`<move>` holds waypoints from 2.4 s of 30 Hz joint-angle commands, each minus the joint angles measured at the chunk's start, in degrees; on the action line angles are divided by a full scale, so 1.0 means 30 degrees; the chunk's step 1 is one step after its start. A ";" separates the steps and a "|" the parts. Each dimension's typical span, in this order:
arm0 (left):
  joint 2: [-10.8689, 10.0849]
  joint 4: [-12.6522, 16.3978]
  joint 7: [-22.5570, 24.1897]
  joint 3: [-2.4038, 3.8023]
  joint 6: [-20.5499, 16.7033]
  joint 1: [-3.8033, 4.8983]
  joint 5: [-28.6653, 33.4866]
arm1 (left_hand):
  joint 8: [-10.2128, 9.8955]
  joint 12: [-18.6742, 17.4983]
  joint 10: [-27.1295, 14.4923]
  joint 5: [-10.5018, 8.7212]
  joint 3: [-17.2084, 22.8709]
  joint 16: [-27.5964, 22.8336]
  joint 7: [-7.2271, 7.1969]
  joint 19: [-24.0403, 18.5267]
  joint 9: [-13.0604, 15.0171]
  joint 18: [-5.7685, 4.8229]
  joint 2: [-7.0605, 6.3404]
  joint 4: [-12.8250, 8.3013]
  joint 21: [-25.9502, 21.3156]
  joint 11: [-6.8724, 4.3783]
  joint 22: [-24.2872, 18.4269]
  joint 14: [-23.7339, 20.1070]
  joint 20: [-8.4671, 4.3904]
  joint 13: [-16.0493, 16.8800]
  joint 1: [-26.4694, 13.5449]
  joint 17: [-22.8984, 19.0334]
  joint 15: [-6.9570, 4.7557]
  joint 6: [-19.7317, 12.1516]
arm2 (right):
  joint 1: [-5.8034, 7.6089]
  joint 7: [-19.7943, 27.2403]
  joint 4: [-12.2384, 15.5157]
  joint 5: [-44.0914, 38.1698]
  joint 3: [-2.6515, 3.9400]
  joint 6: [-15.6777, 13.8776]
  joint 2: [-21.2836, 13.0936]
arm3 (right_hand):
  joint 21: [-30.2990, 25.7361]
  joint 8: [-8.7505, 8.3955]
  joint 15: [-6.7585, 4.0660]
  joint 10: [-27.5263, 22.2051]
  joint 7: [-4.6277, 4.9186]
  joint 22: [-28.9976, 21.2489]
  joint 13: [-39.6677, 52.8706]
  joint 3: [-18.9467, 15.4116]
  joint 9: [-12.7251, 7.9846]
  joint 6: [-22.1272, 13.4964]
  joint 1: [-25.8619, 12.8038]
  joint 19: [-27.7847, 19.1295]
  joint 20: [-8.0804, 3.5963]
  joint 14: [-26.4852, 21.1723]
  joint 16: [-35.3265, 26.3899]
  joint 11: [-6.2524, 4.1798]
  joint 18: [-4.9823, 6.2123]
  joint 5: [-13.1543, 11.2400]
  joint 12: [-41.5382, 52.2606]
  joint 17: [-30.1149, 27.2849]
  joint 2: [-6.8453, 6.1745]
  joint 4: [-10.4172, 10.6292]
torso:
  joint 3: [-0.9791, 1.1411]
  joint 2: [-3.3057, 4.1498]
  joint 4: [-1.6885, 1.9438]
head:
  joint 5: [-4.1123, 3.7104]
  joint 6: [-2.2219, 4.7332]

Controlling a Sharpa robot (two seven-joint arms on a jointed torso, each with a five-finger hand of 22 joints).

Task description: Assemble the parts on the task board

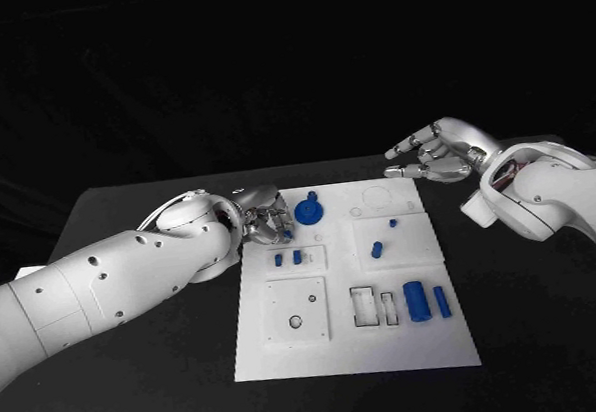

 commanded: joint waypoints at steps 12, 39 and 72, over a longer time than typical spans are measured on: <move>0.0282 -0.0182 -0.0195 -0.0016 0.0475 -0.0046 -0.0592 | -0.0069 -0.0123 0.0137 -0.0061 -0.0038 0.0126 -0.0058 0.0627 -0.0018 -0.0346 -0.0013 -0.0057 0.0125 -0.0031 0.0046 0.0797 -0.0030 -0.0019 -0.0149 -0.0009 -0.0016 0.0154 | -0.0013 0.0160 0.0004 -0.0075 0.0002 0.0217 0.0037 | -0.0126 0.0011 0.0033 -0.0087 -0.0078 0.0109 0.1913 -0.0092 0.0027 0.0055 -0.0022 -0.0119 0.0018 0.1315 -0.0099 -0.0003 0.0336 0.0124 -0.0009 0.1933 0.0205 0.0002 | 0.0007 0.0002 -0.0009 | -0.0014 0.0021; 0.0413 -0.0218 -0.0603 -0.0047 0.0539 -0.0146 -0.0696 | -0.1290 -0.1206 -0.1146 0.0007 -0.0243 -0.0044 0.0450 0.0463 -0.0519 -0.0383 -0.0764 -0.0137 -0.0070 0.0526 -0.0031 0.0663 0.0229 -0.0270 -0.0859 -0.0521 0.0403 -0.1523 | -0.0014 0.0153 -0.0046 -0.0073 0.0002 0.0242 0.0057 | -0.0145 0.0012 0.0031 -0.0109 -0.0079 0.0078 0.1881 -0.0109 0.0027 0.0056 -0.0013 -0.0130 0.0016 0.1304 -0.0132 -0.0005 0.0342 0.0132 -0.0057 0.1878 0.0208 0.0000 | -0.0009 0.0001 0.0012 | -0.0047 -0.0033; -0.2655 0.0619 0.7814 -0.0183 -0.1811 -0.0131 2.1795 | -0.0497 -0.0796 -0.2214 0.0271 -0.0733 -0.3154 0.1104 -0.1908 -0.0552 0.0627 0.0445 0.0324 -0.6189 0.1074 -0.5361 -0.1581 0.0869 -0.0211 -0.1266 -0.6352 0.0962 -0.1741 | -0.0362 -0.5051 0.1435 -1.1596 0.0005 0.3643 -0.0532 | -0.2491 0.0259 0.0058 -0.4987 -0.0187 -0.3312 -1.8002 0.4856 0.0108 0.2414 0.3368 -0.1156 -0.0001 0.0883 -0.2214 0.0092 0.0960 -0.2469 -2.2640 -0.0535 -0.0543 -0.1431 | 0.0093 0.0025 -0.0023 | -0.0705 0.0470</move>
